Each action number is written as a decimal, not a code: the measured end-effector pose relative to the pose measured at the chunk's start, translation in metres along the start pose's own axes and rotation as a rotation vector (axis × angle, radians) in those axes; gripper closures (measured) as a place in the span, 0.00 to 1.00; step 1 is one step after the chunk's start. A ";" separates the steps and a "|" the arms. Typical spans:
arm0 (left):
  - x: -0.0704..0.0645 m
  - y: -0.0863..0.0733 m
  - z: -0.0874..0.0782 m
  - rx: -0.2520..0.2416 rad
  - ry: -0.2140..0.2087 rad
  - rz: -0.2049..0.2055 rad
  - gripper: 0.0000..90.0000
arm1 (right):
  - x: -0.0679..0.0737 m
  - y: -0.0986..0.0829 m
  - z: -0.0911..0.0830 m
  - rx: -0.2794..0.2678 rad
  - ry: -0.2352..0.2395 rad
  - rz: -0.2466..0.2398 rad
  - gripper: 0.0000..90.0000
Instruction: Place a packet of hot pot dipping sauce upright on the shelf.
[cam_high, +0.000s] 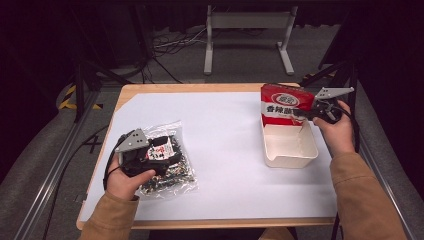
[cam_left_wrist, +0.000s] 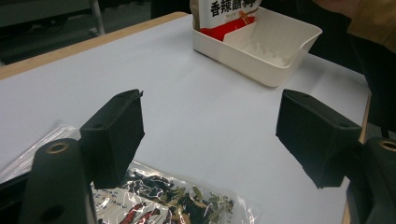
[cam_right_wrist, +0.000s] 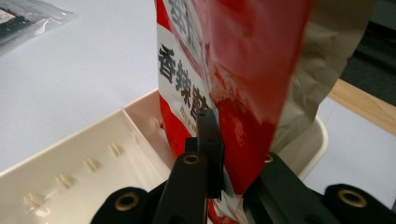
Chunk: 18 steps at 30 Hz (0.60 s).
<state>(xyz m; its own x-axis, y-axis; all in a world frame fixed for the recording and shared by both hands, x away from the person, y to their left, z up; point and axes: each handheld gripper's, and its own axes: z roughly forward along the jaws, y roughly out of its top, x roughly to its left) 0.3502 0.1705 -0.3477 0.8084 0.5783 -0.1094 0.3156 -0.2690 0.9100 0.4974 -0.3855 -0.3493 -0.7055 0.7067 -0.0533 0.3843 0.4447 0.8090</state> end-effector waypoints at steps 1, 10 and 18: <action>0.000 0.000 0.000 0.000 0.000 0.002 0.26 | 0.000 -0.001 0.000 0.006 -0.002 0.001 0.98; 0.002 -0.001 -0.002 0.009 0.005 0.001 0.25 | 0.000 -0.005 0.003 0.043 -0.029 0.015 0.89; 0.005 -0.004 -0.006 0.018 0.017 -0.005 0.24 | 0.003 -0.006 -0.008 0.001 -0.059 0.065 0.56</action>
<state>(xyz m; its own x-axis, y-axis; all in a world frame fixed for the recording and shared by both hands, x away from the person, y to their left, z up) 0.3497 0.1793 -0.3498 0.7980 0.5931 -0.1072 0.3289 -0.2796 0.9020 0.4880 -0.3903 -0.3502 -0.6427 0.7653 -0.0356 0.4283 0.3974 0.8115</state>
